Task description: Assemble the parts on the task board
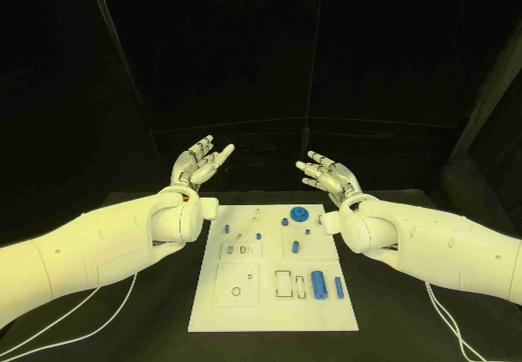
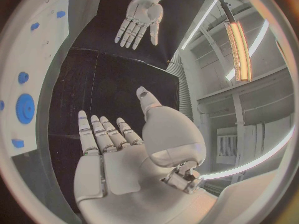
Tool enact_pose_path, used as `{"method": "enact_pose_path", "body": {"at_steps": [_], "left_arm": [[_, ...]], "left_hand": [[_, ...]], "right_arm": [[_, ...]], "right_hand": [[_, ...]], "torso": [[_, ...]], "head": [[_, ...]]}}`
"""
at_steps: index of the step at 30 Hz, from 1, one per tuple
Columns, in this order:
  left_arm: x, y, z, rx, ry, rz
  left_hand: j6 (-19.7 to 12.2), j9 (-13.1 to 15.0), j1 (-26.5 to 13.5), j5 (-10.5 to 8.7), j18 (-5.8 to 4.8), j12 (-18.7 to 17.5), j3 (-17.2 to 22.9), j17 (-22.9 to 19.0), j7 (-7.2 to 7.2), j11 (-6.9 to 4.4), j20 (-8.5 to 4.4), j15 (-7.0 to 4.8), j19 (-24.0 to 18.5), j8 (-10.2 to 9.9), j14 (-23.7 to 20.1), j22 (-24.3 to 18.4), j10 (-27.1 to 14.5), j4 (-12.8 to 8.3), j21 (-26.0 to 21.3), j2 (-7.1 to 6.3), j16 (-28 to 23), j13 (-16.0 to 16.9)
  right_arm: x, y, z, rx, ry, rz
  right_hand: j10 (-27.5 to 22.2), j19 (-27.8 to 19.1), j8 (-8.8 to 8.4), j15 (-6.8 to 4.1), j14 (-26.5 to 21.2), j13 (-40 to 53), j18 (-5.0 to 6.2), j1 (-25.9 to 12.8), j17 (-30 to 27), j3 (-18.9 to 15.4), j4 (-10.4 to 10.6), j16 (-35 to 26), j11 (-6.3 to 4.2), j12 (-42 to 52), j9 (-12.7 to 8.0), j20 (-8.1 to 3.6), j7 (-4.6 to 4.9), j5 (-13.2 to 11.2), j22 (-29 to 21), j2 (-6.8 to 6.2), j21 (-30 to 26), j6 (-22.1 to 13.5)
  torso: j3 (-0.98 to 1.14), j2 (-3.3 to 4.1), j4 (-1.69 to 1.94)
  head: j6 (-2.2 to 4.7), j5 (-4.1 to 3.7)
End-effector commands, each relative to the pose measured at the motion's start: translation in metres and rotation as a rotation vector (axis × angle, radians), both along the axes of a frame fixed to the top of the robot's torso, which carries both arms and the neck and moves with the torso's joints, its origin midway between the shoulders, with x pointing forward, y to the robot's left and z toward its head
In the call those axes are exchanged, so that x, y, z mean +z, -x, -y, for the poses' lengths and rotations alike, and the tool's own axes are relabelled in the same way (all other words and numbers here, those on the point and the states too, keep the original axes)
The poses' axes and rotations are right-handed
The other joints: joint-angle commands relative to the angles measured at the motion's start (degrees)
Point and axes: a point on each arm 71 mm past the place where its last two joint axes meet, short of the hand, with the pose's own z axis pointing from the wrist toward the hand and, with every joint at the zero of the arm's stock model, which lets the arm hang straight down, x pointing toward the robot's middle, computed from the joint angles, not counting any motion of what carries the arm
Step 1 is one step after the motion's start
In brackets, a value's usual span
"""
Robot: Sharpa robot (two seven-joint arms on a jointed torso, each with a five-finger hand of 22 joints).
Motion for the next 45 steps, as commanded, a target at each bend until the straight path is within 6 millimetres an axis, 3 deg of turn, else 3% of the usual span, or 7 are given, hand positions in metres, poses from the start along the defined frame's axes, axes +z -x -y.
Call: {"method": "enact_pose_path", "body": {"at_steps": [1, 8, 9, 13, 22, 32, 45], "left_arm": [[0.004, -0.002, 0.003, -0.058, 0.056, 0.032], [0.004, -0.002, 0.003, -0.058, 0.056, 0.032], [0.005, 0.000, -0.007, -0.086, 0.079, 0.033], [0.008, 0.003, -0.012, -0.085, 0.081, 0.044], [0.015, 0.015, -0.017, -0.101, 0.092, 0.055], [0.023, 0.036, -0.014, -0.175, 0.095, 0.063], [0.031, 0.057, -0.005, -0.262, 0.116, 0.072]], "left_hand": [[0.58, 0.09, 0.67, 0.11, 0.87, 0.26, 0.12, 0.15, 4.83, 0.55, 0.50, 0.14, 0.14, 0.32, 1.05, 0.10, 0.53, 0.27, 0.27, 0.28, 0.43, 0.09], [4.59, 0.48, 1.39, -0.16, 1.98, 0.81, 1.30, 1.03, 6.06, 1.87, 0.67, 0.57, 2.66, 0.91, 6.63, 0.61, 5.07, -0.02, 1.14, 3.16, 1.58, 0.49], [5.40, 0.54, 1.60, -0.19, 1.96, 0.95, 1.40, 1.29, 6.18, 2.04, 0.69, 0.69, 3.61, 1.01, 8.42, 0.79, 6.26, -0.07, 1.45, 3.44, 2.00, 0.58], [11.55, 1.03, 2.69, -0.28, 1.48, 2.87, 1.56, 2.86, 6.78, 3.17, 0.69, 1.62, 14.93, 1.94, 20.06, 2.85, 17.43, -0.49, 5.40, 4.86, 5.19, 1.46], [33.47, 2.38, 4.32, -0.41, 4.35, 8.43, -0.05, 5.21, 5.43, 0.49, -0.98, -2.98, 39.20, 6.20, 36.60, 6.55, 39.68, -3.15, 15.15, 7.12, 11.59, 2.26], [37.77, 2.04, 4.94, -0.33, 4.34, 8.54, -1.30, 7.49, 4.45, -0.98, -2.81, -4.71, 44.73, 6.44, 42.40, 6.23, 44.90, -5.09, 15.98, 8.17, 11.92, 2.34], [38.23, 1.95, 4.58, -0.36, 4.23, 7.96, -2.40, 7.91, 4.50, -0.95, -2.83, -4.61, 44.96, 5.98, 42.19, 5.71, 45.49, -5.64, 15.29, 7.71, 10.84, 2.29]], "right_arm": [[-0.001, -0.003, -0.012, 0.198, 0.038, -0.016], [-0.001, -0.008, -0.014, 0.242, 0.059, -0.022], [0.009, -0.015, 0.012, 0.137, 0.410, 0.176], [0.017, -0.018, 0.012, 0.150, 0.491, 0.241], [0.041, -0.026, 0.013, 0.187, 0.638, 0.340], [0.057, -0.029, 0.002, 0.264, 0.920, 0.399], [0.057, -0.028, -0.011, 0.340, 1.201, 0.400]], "right_hand": [[23.46, 16.38, 3.31, -2.11, 25.64, 1.87, 3.88, 9.73, 2.01, 1.96, -6.44, 5.40, -0.86, 4.42, 1.77, 0.22, 8.55, -3.65, 3.44, 0.26, 7.36, 16.20], [34.43, 22.47, 5.40, -4.79, 35.73, 1.65, 6.11, 12.37, 1.69, 3.03, -9.58, 6.73, -3.21, 6.06, 2.45, -0.42, 6.77, -5.82, 4.21, -0.61, 10.77, 30.99], [35.14, 23.15, 5.41, -5.06, 36.63, 1.59, 6.09, 12.44, 1.63, 3.16, -9.59, 6.67, -3.45, 5.92, 2.40, -0.66, 6.65, -5.96, 4.28, -0.65, 11.15, 32.38], [38.61, 25.79, 5.49, -6.27, 40.70, 1.53, 6.11, 12.53, 1.65, 3.78, -9.65, 6.58, -4.39, 5.41, 2.25, -1.91, 5.85, -6.56, 4.66, -1.04, 12.83, 37.41], [45.04, 31.37, 4.61, -9.37, 50.56, 1.57, 5.99, 12.92, 2.42, 6.13, -9.77, 7.23, -6.36, 3.41, 2.10, -5.27, 4.37, -5.87, 7.41, -2.58, 19.10, 42.22], [50.28, 36.24, 3.64, -12.82, 62.02, 1.78, 5.83, 13.56, 5.46, 7.52, -9.67, 11.81, -8.57, 2.09, 2.10, -9.12, 2.86, -3.00, 15.38, -5.93, 32.66, 44.95], [49.52, 37.15, 1.96, -13.88, 67.36, 1.83, 5.99, 9.93, 12.02, 7.59, -9.08, 22.61, -9.01, 1.43, 2.06, -9.93, 2.53, -3.34, 22.04, -7.71, 43.41, 44.16]], "torso": [[0.00, -0.01, 0.01], [0.00, -0.01, 0.01], [-0.13, 1.03, -0.23], [-0.18, 1.78, -0.36], [-0.37, 4.11, -0.11], [-0.75, 7.08, 0.46], [-1.02, 9.94, 1.36]], "head": [[0.00, 0.00], [0.00, 0.00], [-0.38, 0.15], [-0.08, 0.19], [0.80, 0.05], [1.71, -0.61], [2.33, -1.54]]}}
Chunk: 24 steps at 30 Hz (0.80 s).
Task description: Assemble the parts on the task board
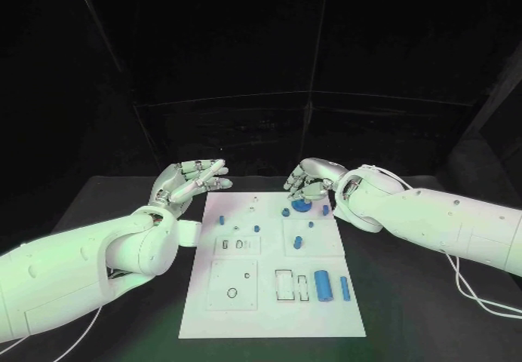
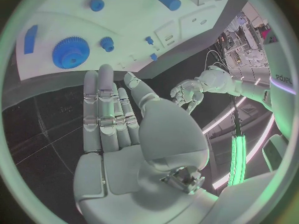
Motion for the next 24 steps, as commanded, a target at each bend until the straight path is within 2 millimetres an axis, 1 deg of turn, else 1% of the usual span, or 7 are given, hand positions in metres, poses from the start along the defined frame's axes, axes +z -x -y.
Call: {"method": "enact_pose_path", "body": {"at_steps": [1, 4, 5, 6, 11, 14, 24], "left_arm": [[0.005, 0.004, 0.004, -0.048, 0.009, 0.033], [0.006, 0.006, 0.005, -0.057, 0.013, 0.033], [0.006, 0.007, 0.006, -0.060, 0.015, 0.033], [0.006, 0.007, 0.006, -0.062, 0.015, 0.033], [0.006, 0.009, 0.007, -0.072, 0.020, 0.031], [0.006, 0.009, 0.007, -0.074, 0.020, 0.030], [0.006, 0.008, 0.006, -0.073, 0.019, 0.027]], "left_hand": [[0.40, -0.10, -0.58, -0.24, 0.75, -0.42, -0.52, 0.09, 0.03, 0.00, -0.03, 0.02, 0.44, -0.27, -0.06, -0.17, 0.57, -0.01, -0.41, -0.17, -0.30, -0.04], [0.41, -0.11, -0.67, -0.24, 0.75, -0.51, -0.73, 0.14, 0.03, 0.01, -0.01, 0.04, 0.45, -0.35, -0.09, -0.24, 0.60, -0.06, -0.51, -0.23, -0.44, -0.04], [0.41, -0.11, -0.71, -0.24, 0.75, -0.55, -0.82, 0.16, 0.04, 0.02, 0.00, 0.05, 0.46, -0.38, -0.09, -0.27, 0.61, -0.07, -0.55, -0.25, -0.50, -0.05], [0.41, -0.11, -0.71, -0.24, 0.75, -0.55, -0.83, 0.17, 0.04, 0.02, 0.00, 0.05, 0.46, -0.38, -0.09, -0.27, 0.61, -0.07, -0.55, -0.26, -0.50, -0.05], [0.38, -0.13, -0.91, -0.24, 0.75, -0.71, -1.14, 0.25, 0.13, 0.07, 0.02, 0.08, 0.50, -0.53, -0.11, -0.37, 0.59, -0.08, -0.67, -0.26, -0.69, -0.06], [0.36, -0.13, -0.94, -0.23, 0.75, -0.76, -1.21, 0.27, 0.16, 0.09, 0.03, 0.09, 0.51, -0.57, -0.11, -0.39, 0.57, -0.09, -0.71, -0.25, -0.74, -0.07], [0.32, -0.14, -0.99, -0.24, 0.75, -0.83, -1.32, 0.30, 0.21, 0.13, 0.04, 0.11, 0.53, -0.64, -0.11, -0.43, 0.53, -0.11, -0.75, -0.25, -0.81, -0.07]], "right_arm": [[-0.001, -0.001, -0.002, -0.002, 0.159, 0.007], [-0.001, 0.000, -0.004, 0.004, 0.192, 0.007], [-0.001, 0.000, -0.005, 0.007, 0.202, 0.006], [-0.001, 0.000, -0.006, 0.008, 0.207, 0.004], [-0.003, 0.002, -0.011, 0.022, 0.236, -0.009], [-0.003, 0.001, -0.012, 0.026, 0.245, -0.015], [-0.005, 0.000, -0.019, 0.041, 0.267, -0.026]], "right_hand": [[-1.07, 0.54, -0.18, -0.19, 2.74, 0.10, 1.11, -0.92, 1.76, -0.19, 0.38, 3.12, -0.04, -0.10, 0.04, 0.01, -0.15, 0.13, 1.04, 0.01, 1.71, -0.42], [-1.73, 0.72, -0.16, -0.24, 2.56, 0.21, 1.14, -1.43, 4.95, -0.55, 0.43, 9.08, -0.19, -0.03, 0.07, -0.05, -0.32, 0.14, 2.80, -0.05, 4.59, -0.73], [-2.14, 1.64, -0.22, -0.24, 2.75, 0.23, 0.88, -1.74, 7.11, -0.96, 0.45, 12.95, -0.21, -0.06, 0.04, -0.08, -0.37, 0.03, 5.38, -0.39, 6.89, -1.00], [-2.19, 2.15, -0.19, -0.22, 2.64, 0.26, 0.63, -1.73, 7.90, -0.98, 0.49, 14.21, -0.19, -0.02, 0.06, -0.03, -0.41, 0.06, 6.92, -0.20, 8.06, -1.00], [-3.03, 3.89, -0.14, 0.00, 1.45, 0.44, -0.30, -1.68, 18.65, -1.72, 0.64, 25.02, -0.01, 0.11, 0.08, 0.26, -0.49, 0.11, 14.18, 0.19, 13.96, -1.25], [-3.51, 3.93, -0.15, 0.11, 1.03, 0.43, -0.46, -1.54, 20.69, -1.98, 0.60, 27.07, 0.06, 0.04, 0.07, 0.38, -0.48, 0.16, 15.40, 0.26, 15.04, -1.36], [-3.60, 6.79, -0.09, 0.29, 1.12, 0.57, -1.59, -1.10, 30.66, -2.47, 0.43, 36.40, 0.15, 0.20, 0.09, 0.64, -0.47, 0.26, 23.33, 0.94, 20.99, -1.40]], "torso": [[-0.12, 1.24, 0.33], [-0.16, 1.61, 0.37], [-0.16, 1.70, 0.36], [-0.13, 1.78, 0.37], [-0.11, 2.14, 0.31], [-0.09, 2.19, 0.33], [-0.11, 2.23, 0.36]], "head": [[0.17, -0.23], [0.32, -0.27], [0.34, -0.23], [0.36, -0.22], [0.34, -0.29], [0.36, -0.20], [-0.16, -0.02]]}}
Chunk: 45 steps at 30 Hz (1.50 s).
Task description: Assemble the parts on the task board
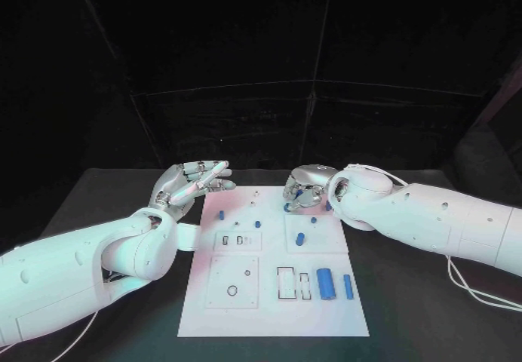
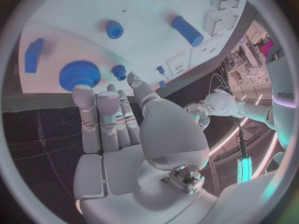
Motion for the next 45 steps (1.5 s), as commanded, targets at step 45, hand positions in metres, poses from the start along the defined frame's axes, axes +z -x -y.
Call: {"method": "enact_pose_path", "body": {"at_steps": [45], "left_arm": [[0.004, 0.000, -0.004, -0.019, 0.001, 0.010]], "left_hand": [[0.33, -0.06, -0.44, -0.22, 0.77, -0.62, -0.51, 0.21, 0.24, -0.03, 0.07, 0.16, 0.68, -0.57, -0.08, -0.24, 0.32, -0.47, -0.53, 0.30, -0.61, -0.08]], "right_arm": [[0.001, -0.004, -0.014, 0.013, 0.047, 0.039]], "right_hand": [[5.12, 7.37, 0.61, -0.37, 1.34, 0.08, -3.01, 2.29, 12.14, 7.40, -0.53, 11.90, -1.17, 0.74, 0.28, -0.35, -0.63, -1.26, 16.08, 4.09, 10.87, 3.79]], "torso": [[-0.08, 0.42, -0.05]], "head": [[-1.79, 0.77]]}}
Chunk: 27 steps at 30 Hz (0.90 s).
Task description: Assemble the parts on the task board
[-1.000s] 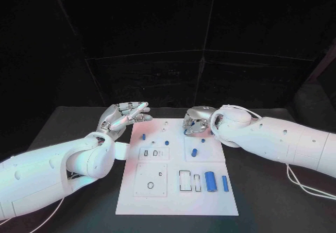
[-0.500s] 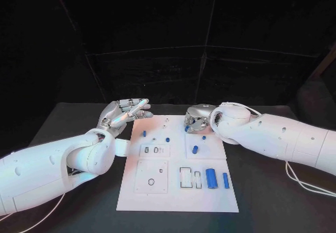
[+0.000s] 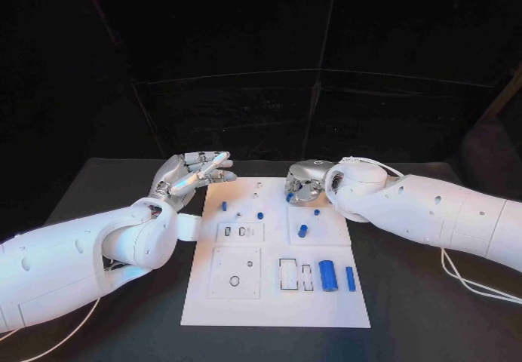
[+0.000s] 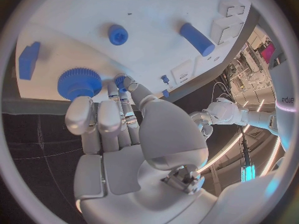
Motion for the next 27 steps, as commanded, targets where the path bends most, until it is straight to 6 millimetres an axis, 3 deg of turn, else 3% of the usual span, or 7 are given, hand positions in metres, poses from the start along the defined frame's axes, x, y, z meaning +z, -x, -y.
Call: {"method": "enact_pose_path", "body": {"at_steps": [1, 10, 27], "left_arm": [[0.002, 0.000, 0.001, -0.015, 0.002, 0.009], [0.002, -0.001, -0.001, -0.012, 0.001, 0.009], [0.004, -0.001, 0.000, -0.019, 0.003, 0.011]], "left_hand": [[0.34, -0.05, -0.44, -0.22, 0.79, -0.38, -0.20, 0.05, 0.25, -0.04, 0.06, 0.16, 0.29, -0.34, -0.07, -0.05, 0.32, -0.15, -0.30, 0.31, -0.40, -0.08], [0.36, -0.05, -0.41, -0.22, 0.78, -0.40, -0.21, 0.06, 0.24, -0.04, 0.07, 0.17, 0.30, -0.35, -0.11, -0.07, 0.33, -0.19, -0.32, 0.34, -0.45, -0.08], [0.37, -0.05, -0.36, -0.22, 0.78, -0.45, -0.26, 0.08, 0.24, -0.03, 0.08, 0.18, 0.31, -0.39, -0.18, -0.11, 0.33, -0.27, -0.37, 0.39, -0.54, -0.08]], "right_arm": [[0.008, 0.002, -0.002, 0.014, -0.054, 0.066], [0.017, 0.003, -0.008, 0.005, -0.166, 0.138], [0.015, -0.015, -0.034, 0.004, -0.176, 0.159]], "right_hand": [[1.13, 1.43, 0.41, -0.46, 1.36, 0.22, -1.44, 0.25, 0.50, 1.26, 0.02, 0.57, -0.25, 0.24, 0.19, -0.20, -0.19, 0.25, 2.31, 0.87, 1.30, 0.97], [1.92, 2.30, 0.26, -0.63, 1.20, 0.23, -1.76, -0.38, 0.54, 4.10, 0.24, 1.26, -0.49, -0.08, 0.10, -0.48, -0.36, 0.66, 4.19, 0.10, 2.57, 1.80], [1.65, 2.27, -0.15, -0.49, 1.12, 0.10, -1.81, -1.02, 0.70, 5.65, 0.45, 1.67, -0.30, -0.48, 0.01, -0.38, -0.19, 0.33, 4.56, -0.61, 2.88, 1.62]], "torso": [[0.00, -0.01, 0.02], [-0.03, 0.06, 0.16], [-0.10, 0.42, 0.10]], "head": [[0.01, -0.02], [0.28, 0.08], [0.51, 0.63]]}}
